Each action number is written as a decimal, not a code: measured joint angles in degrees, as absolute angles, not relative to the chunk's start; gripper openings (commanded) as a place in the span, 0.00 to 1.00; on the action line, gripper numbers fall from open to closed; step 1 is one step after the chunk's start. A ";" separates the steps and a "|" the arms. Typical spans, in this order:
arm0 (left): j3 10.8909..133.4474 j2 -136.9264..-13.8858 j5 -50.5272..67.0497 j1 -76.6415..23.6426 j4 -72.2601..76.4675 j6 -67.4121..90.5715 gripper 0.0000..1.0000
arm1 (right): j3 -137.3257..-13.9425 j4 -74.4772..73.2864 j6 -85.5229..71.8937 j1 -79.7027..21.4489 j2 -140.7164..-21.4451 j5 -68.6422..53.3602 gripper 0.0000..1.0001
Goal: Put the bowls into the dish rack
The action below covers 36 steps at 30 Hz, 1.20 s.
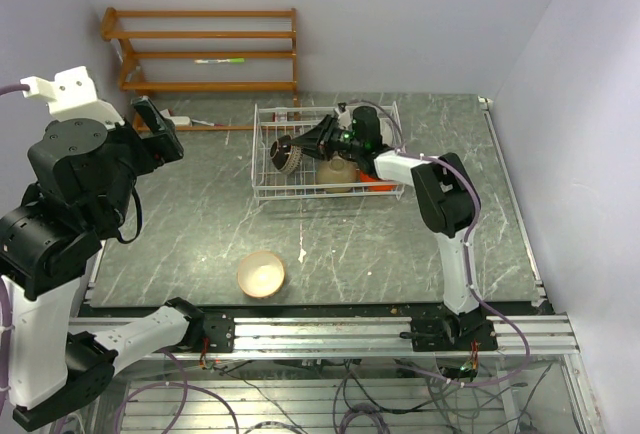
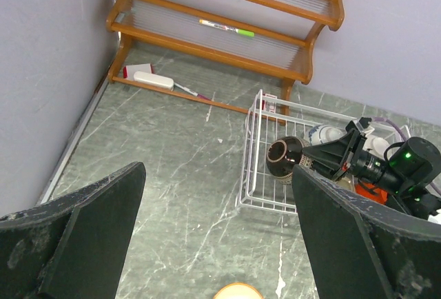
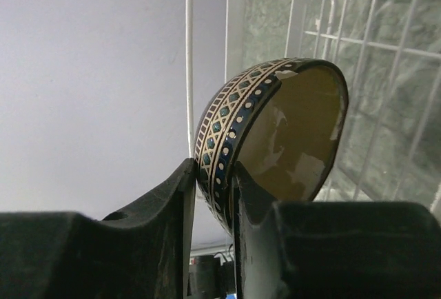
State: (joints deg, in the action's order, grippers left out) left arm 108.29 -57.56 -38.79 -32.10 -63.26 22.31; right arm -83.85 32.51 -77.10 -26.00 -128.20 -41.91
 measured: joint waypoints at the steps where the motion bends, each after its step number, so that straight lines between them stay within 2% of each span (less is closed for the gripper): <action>1: 108.29 -57.58 -38.76 -32.10 -63.24 22.28 0.99 | -83.88 31.79 -76.53 -25.82 -128.05 -41.78 0.26; 11: 107.70 -57.58 -38.48 -32.10 -62.28 22.28 0.99 | -84.40 20.43 -68.82 -24.27 -125.51 -40.14 0.32; 21: 107.09 -57.58 -38.13 -32.10 -61.60 22.31 0.99 | -92.18 1.91 -58.00 -24.21 -125.49 -36.47 0.36; 36: 106.74 -57.36 -37.78 -32.10 -61.52 22.33 0.99 | -98.32 -12.14 -49.06 -24.23 -125.47 -30.20 0.36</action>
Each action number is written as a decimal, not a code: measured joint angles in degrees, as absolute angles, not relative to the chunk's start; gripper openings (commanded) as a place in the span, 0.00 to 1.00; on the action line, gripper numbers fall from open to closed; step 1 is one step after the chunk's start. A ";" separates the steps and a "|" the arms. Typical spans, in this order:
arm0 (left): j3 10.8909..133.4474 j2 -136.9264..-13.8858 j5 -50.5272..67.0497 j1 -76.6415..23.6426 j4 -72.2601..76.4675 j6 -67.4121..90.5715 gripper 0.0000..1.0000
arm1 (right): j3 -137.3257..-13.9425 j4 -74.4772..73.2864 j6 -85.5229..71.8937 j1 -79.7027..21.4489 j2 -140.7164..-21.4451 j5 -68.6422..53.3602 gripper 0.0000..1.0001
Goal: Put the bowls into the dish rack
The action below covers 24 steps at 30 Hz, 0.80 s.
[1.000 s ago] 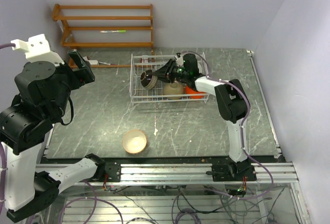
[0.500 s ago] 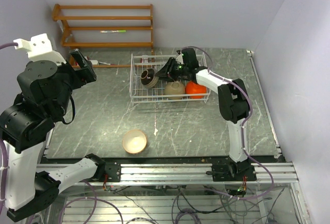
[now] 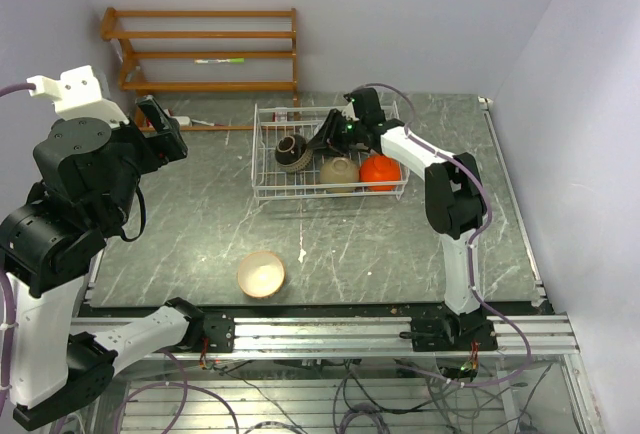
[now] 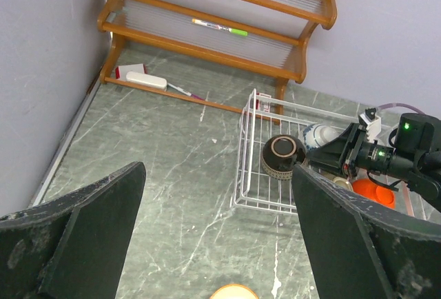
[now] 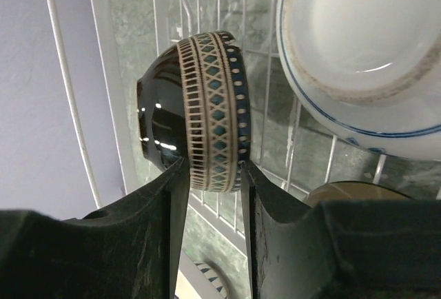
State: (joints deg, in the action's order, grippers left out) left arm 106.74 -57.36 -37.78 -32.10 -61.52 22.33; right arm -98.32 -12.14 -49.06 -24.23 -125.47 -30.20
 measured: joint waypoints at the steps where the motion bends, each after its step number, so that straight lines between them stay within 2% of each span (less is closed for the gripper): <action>1: 106.74 -57.36 -37.74 -32.10 -61.52 22.33 0.99 | -98.63 -12.86 -48.75 -24.21 -125.47 -29.78 0.36; 16: 106.74 -57.12 -37.36 -32.10 -61.14 22.26 0.99 | -105.84 -23.68 -42.22 -25.78 -125.45 -23.57 0.37; 24: 106.76 -56.73 -37.36 -32.10 -61.12 22.26 0.99 | -115.42 -32.62 -33.28 -33.95 -125.29 -13.87 0.38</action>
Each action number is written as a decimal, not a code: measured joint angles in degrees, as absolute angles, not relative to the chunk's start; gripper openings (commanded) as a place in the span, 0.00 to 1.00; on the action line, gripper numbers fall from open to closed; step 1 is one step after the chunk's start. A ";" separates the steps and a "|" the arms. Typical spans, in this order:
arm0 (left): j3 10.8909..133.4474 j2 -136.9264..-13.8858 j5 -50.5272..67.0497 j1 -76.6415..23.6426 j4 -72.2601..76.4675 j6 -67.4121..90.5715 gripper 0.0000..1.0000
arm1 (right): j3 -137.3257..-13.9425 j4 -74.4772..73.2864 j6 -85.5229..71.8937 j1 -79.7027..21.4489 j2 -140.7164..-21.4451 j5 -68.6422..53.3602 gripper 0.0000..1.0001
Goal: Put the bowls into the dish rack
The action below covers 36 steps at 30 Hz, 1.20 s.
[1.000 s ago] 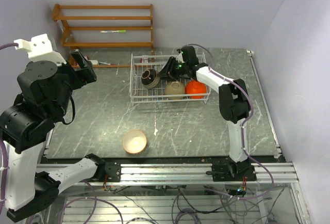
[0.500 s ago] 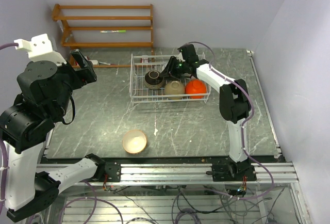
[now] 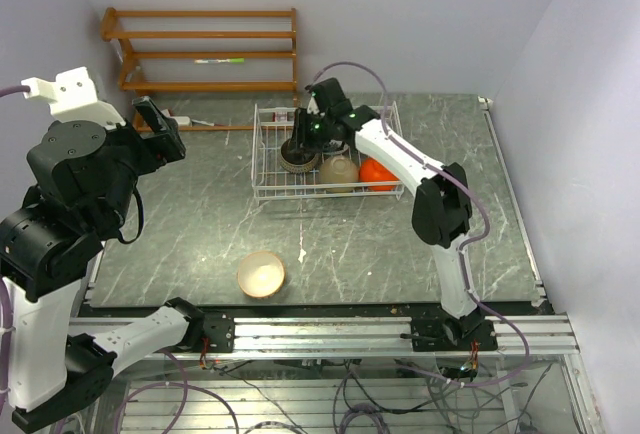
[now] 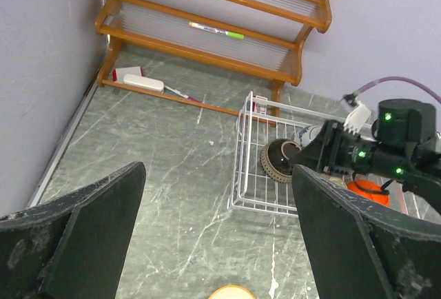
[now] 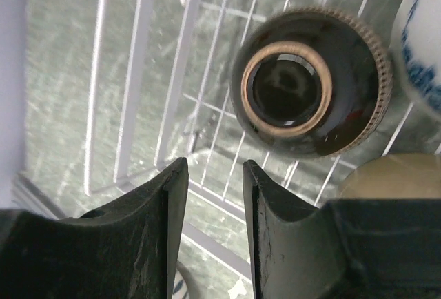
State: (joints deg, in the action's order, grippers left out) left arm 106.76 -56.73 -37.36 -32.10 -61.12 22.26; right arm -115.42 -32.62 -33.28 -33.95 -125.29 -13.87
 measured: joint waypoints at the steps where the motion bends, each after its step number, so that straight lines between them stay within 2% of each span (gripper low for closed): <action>1: 106.76 -56.73 -37.36 -32.10 -61.14 22.24 0.99 | -115.37 -33.67 -32.47 -35.07 -125.29 -12.62 0.38; 9: 106.76 -56.73 -37.39 -32.10 -61.14 22.20 0.99 | -115.39 -40.77 -27.20 -37.89 -125.51 -2.39 0.39; 16: 106.76 -56.73 -37.47 -32.10 -61.17 21.41 0.99 | -117.60 -40.97 -22.50 -37.78 -126.93 4.14 0.43; 36: 105.45 -57.32 -39.75 -32.10 -60.42 18.24 0.99 | -120.33 -29.28 -19.66 -36.56 -134.56 3.42 0.43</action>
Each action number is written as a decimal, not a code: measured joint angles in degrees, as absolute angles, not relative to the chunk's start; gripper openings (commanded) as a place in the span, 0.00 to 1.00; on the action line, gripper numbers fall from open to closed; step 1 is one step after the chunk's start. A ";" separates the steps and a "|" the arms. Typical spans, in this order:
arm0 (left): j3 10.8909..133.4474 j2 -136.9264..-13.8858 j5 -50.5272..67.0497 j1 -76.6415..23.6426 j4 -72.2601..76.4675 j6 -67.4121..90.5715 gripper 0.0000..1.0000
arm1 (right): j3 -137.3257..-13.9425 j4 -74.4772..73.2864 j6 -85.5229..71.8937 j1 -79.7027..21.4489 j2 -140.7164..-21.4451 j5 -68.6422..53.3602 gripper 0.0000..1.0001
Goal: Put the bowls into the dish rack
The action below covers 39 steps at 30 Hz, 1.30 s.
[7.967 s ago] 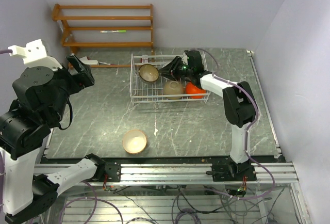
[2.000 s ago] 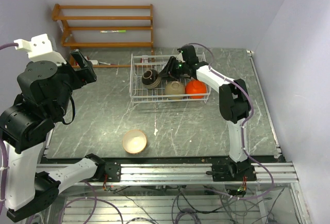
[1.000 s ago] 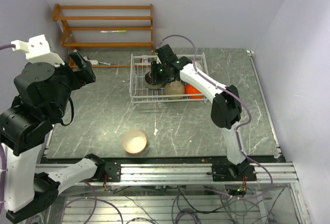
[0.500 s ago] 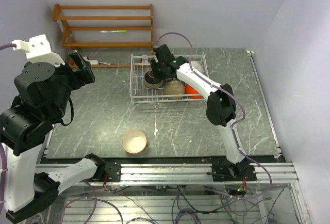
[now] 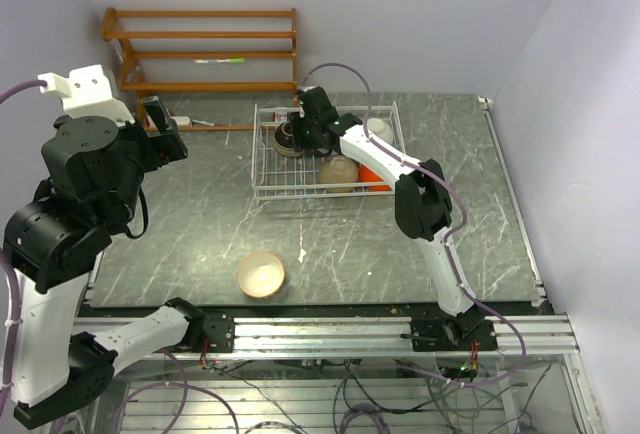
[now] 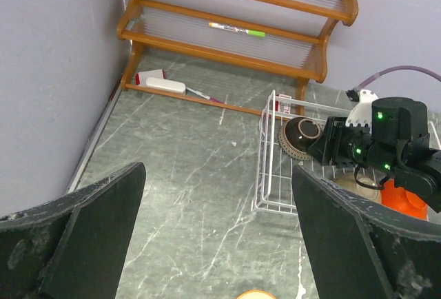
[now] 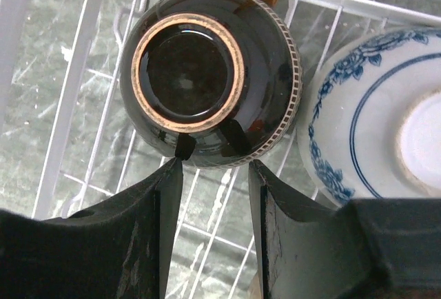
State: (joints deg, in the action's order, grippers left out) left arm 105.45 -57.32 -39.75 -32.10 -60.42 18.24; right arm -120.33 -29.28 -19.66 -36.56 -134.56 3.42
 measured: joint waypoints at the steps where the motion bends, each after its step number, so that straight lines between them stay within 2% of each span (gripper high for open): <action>1: 105.23 -57.32 -39.83 -32.10 -60.23 18.17 0.99 | -120.33 -28.40 -19.66 -36.53 -134.82 3.40 0.43; 15: 103.77 -57.74 -39.97 -32.10 -58.70 17.54 0.99 | -121.16 -24.60 -17.43 -36.49 -137.05 2.92 0.46; 18: 103.66 -58.11 -39.97 -32.10 -58.43 17.37 0.99 | -121.16 -24.62 -16.88 -36.45 -137.01 2.31 0.49; 21: 103.66 -58.61 -39.97 -32.10 -58.17 17.32 0.99 | -120.09 -23.49 -16.51 -36.49 -136.09 1.41 0.59; 25: 103.66 -59.27 -39.90 -32.10 -57.52 17.37 0.99 | -113.30 -22.37 -15.27 -37.60 -128.92 0.64 0.62; 30: 105.14 -60.27 -39.64 -32.10 -56.99 17.58 0.99 | -112.77 -24.62 -13.08 -41.82 -118.67 -0.60 0.63; 33: 106.83 -61.12 -39.38 -32.10 -56.82 18.17 0.99 | -109.60 -25.56 -11.99 -46.30 -110.56 -1.76 0.63; 39: 110.50 -60.53 -38.92 -32.10 -56.97 20.62 0.99 | -95.64 -27.11 -11.49 -57.78 -99.29 -4.82 0.64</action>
State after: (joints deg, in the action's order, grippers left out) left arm 110.50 -60.53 -38.92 -32.10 -56.97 20.62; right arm -95.64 -27.11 -11.49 -57.78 -99.29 -4.82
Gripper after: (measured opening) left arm 0.987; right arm 0.630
